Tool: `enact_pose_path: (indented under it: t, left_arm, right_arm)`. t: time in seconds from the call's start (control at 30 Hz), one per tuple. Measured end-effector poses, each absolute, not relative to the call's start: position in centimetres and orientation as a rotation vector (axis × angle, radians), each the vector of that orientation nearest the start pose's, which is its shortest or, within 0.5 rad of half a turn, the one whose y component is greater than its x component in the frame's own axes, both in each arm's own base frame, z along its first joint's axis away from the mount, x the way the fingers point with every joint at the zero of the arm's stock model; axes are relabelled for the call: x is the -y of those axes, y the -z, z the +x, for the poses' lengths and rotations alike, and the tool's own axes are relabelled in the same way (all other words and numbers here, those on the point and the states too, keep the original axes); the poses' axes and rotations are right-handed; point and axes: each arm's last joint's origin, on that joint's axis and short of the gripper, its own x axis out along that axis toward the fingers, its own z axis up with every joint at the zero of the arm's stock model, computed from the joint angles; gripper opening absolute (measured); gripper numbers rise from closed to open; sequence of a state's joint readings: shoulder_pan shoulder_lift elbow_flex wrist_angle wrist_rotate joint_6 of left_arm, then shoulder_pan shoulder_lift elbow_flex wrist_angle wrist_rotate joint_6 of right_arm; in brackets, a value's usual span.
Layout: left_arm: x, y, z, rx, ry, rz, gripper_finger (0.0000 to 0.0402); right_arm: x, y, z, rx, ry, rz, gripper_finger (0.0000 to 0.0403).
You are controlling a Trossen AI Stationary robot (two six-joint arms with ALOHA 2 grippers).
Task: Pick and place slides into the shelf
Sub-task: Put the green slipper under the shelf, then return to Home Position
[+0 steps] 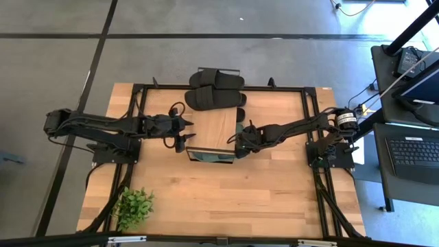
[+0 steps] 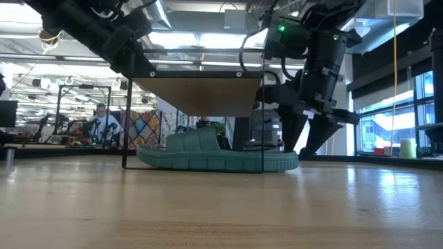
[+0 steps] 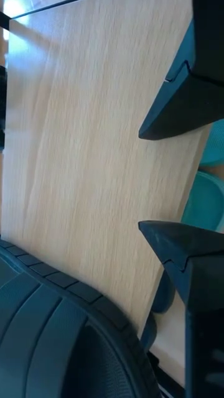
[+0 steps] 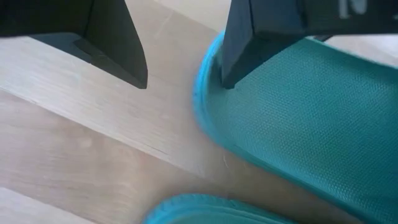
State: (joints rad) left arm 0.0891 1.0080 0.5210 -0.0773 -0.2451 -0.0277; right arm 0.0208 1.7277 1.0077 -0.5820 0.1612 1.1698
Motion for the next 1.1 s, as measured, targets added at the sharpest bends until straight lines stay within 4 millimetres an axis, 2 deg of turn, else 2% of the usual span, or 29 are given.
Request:
enact_pose_path:
  t: [0.27, 0.53, 0.83, 1.1]
  left_arm:
    - [-2.5, -21.3, 20.3, -0.570, -0.333, 0.018, 0.0217]
    - [-2.5, -21.3, 20.2, -0.569, -0.346, 0.024, 0.0217]
    - [-2.6, -22.0, 19.2, -0.544, -0.374, 0.035, 0.0217]
    - [-2.3, -22.9, 18.9, -0.477, -0.351, -0.001, 0.0217]
  right_arm:
    - [-0.2, -17.7, 29.8, -1.046, 0.846, 0.881, 0.0204]
    - [-0.1, -19.2, 27.7, -1.123, 0.903, 0.837, 0.0204]
    - [0.1, -21.8, 26.6, -1.002, 0.898, 0.810, 0.0204]
    - [0.3, -22.3, 26.4, -0.968, 0.895, 0.746, 0.0204]
